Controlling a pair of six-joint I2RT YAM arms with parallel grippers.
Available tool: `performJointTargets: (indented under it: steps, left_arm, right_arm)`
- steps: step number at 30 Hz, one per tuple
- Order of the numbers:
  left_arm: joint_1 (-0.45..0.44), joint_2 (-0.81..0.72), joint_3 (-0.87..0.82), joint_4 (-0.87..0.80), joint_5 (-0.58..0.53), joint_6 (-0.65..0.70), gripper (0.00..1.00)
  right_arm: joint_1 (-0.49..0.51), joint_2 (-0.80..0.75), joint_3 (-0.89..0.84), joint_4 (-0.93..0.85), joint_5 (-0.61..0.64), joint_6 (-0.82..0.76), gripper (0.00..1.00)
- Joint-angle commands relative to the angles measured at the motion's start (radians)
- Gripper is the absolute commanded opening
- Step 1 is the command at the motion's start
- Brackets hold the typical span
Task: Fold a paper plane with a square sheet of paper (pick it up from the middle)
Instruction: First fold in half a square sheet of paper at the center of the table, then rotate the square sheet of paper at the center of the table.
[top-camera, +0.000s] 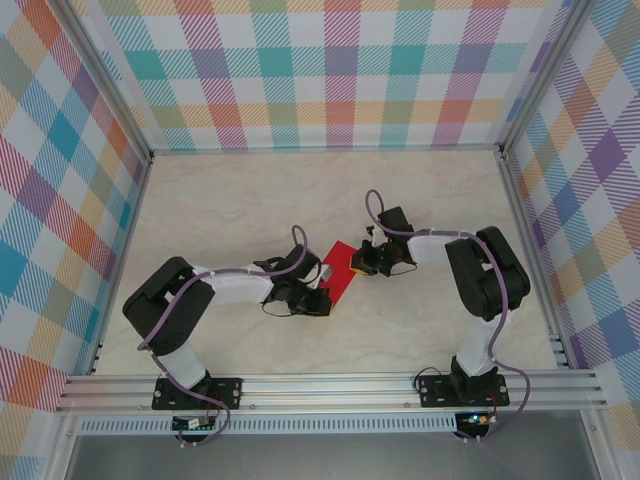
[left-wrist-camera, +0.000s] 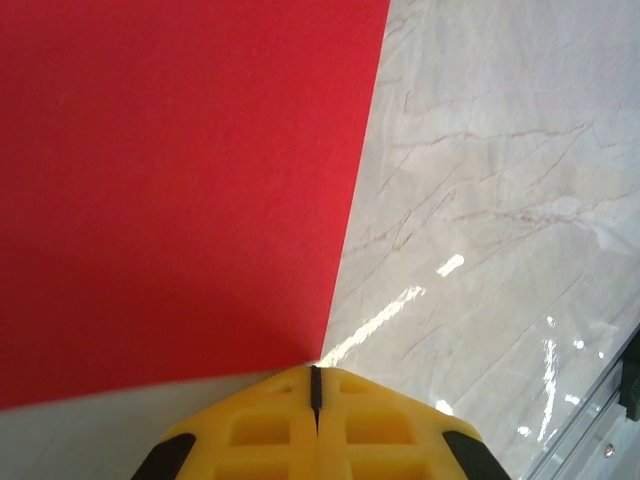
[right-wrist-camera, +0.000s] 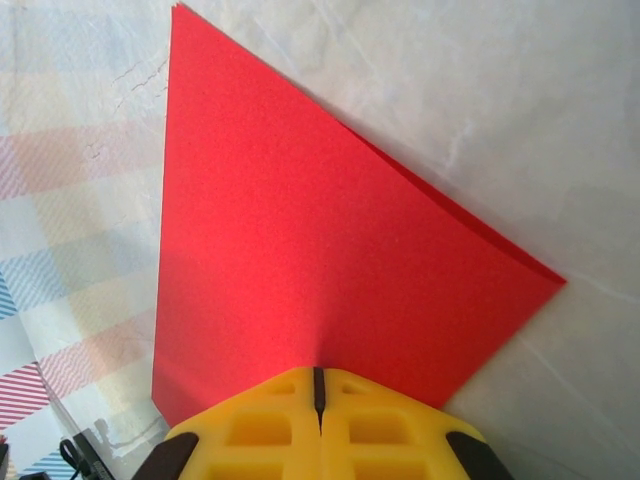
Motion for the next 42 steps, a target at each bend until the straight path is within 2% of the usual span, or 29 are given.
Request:
performJointTargets:
  steps: [1,6,9,14,18,24,28,31,35,38,42]
  left_arm:
    - [0.001,-0.093,0.041,-0.073,-0.070,-0.029,0.06]
    - [0.054,-0.221,0.020,-0.109,-0.235,-0.106,0.28]
    - [0.115,-0.298,-0.047,-0.111,-0.312,-0.170,0.40]
    - [0.226,-0.405,-0.147,-0.151,-0.332,-0.222,0.50]
    - [0.304,-0.453,-0.182,-0.178,-0.311,-0.225,0.59]
    - [0.376,-0.431,-0.191,-0.181,-0.278,-0.227,0.62]
    - [0.402,-0.395,-0.181,-0.159,-0.271,-0.229,0.63]
    - [0.404,-0.361,-0.164,-0.150,-0.266,-0.229,0.63]
    - [0.404,-0.338,-0.152,-0.134,-0.238,-0.237,0.62]
    - [0.403,-0.348,-0.151,-0.132,-0.225,-0.252,0.63]
    - [0.400,-0.364,-0.157,-0.084,-0.190,-0.275,0.65]
  right_arm:
    - [0.019,-0.024,0.006,-0.154,0.161,-0.049,0.03]
    - [0.094,-0.125,0.065,-0.247,0.247,-0.056,0.07]
    - [0.170,-0.139,0.099,-0.300,0.342,-0.027,0.12]
    - [0.291,-0.093,0.183,-0.339,0.432,0.032,0.16]
    - [0.361,0.019,0.308,-0.382,0.455,0.048,0.13]
    - [0.407,0.163,0.445,-0.433,0.445,0.046,0.11]
    - [0.413,0.185,0.447,-0.449,0.426,0.021,0.11]
    - [0.416,0.190,0.416,-0.451,0.355,-0.036,0.10]
    - [0.416,0.158,0.323,-0.453,0.242,-0.166,0.10]
    - [0.415,0.089,0.253,-0.451,0.230,-0.228,0.11]
    - [0.398,0.012,0.264,-0.410,0.251,-0.197,0.17]
